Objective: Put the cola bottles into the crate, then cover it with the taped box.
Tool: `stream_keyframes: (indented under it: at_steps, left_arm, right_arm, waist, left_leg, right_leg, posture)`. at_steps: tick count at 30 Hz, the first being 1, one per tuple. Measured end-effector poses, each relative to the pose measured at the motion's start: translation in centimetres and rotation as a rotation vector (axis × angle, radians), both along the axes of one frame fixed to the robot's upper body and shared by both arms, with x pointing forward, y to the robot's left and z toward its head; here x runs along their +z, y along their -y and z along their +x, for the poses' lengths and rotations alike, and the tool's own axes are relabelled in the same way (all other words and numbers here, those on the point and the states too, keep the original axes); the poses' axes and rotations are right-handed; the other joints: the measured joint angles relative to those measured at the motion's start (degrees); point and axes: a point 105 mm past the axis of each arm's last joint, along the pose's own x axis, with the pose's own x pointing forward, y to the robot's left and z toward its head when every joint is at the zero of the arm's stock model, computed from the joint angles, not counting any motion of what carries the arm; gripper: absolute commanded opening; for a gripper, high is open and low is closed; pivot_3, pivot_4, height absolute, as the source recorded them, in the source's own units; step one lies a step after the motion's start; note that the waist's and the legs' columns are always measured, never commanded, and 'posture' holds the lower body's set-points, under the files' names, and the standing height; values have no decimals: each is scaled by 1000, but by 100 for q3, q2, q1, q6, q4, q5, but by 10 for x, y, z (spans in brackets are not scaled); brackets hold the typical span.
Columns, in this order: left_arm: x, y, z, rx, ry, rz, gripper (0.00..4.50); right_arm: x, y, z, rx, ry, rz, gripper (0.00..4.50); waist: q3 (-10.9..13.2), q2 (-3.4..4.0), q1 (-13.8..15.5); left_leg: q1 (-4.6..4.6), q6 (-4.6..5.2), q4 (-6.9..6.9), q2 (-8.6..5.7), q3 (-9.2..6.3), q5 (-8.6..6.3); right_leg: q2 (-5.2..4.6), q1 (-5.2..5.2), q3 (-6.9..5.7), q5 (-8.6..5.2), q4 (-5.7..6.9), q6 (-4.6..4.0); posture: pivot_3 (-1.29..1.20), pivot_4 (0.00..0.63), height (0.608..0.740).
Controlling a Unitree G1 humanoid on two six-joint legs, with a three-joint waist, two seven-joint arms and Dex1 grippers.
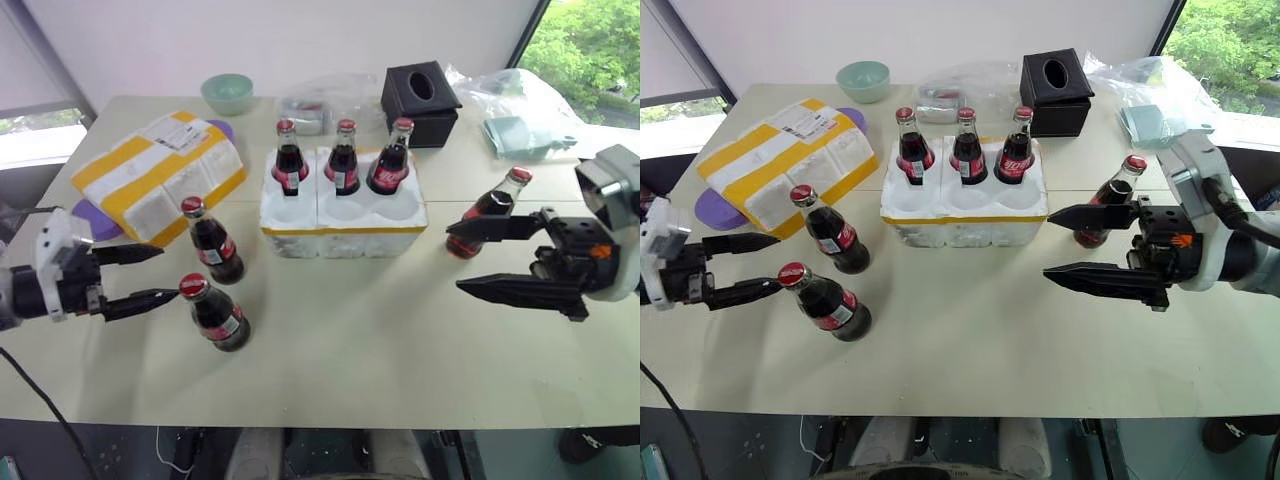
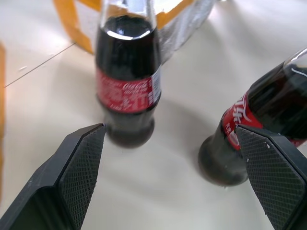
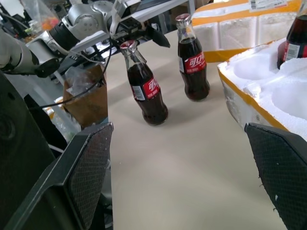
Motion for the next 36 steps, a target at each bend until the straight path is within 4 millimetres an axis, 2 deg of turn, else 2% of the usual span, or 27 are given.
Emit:
stream_keyframes:
  at_steps: [6,10,13,18,27,36]
  left_arm:
    - [-16,-1,-24,-73,-127,33,4477]
    - [-17,1,-31,-107,-150,47,4477]
    - [-15,5,-32,-125,-137,53,4477]
    - [-10,23,-32,-180,-91,44,4477]
    - [-18,45,-31,-238,-98,16,4477]
    - [-36,63,-24,-277,-99,23,4477]
  right_arm:
    - [-1,3,0,-27,1,0,4500]
    - [-1,4,1,-35,4,0,4500]
    - [-1,4,1,-35,5,1,4500]
    - [-1,3,0,-29,4,-1,4500]
    - [0,2,-3,-14,4,-16,4500]
    - [0,0,-3,-7,4,-13,4500]
  waist:
    - [1,0,-9]
    - [1,1,14]
    - [0,0,7]
    - [0,1,7]
    - [0,0,-2]
    - [0,0,11]
  left_leg:
    - [1,2,-9,21,6,-1]
    - [2,1,3,31,4,-1]
    - [2,1,9,34,7,-1]
    - [2,1,-2,34,10,-1]
    - [4,2,7,37,10,-1]
    - [5,2,6,36,10,-1]
  right_leg:
    - [25,-13,7,1,3,-5]
    - [34,-12,7,10,4,-21]
    - [33,-9,8,13,1,-25]
    - [35,-12,11,15,-2,-26]
    - [41,-10,11,16,3,-26]
    - [41,-8,11,16,4,-26]
  posture:
    - [0,150,739]
    - [0,150,739]
    - [0,150,739]
    - [0,150,739]
    - [0,150,739]
    - [0,150,739]
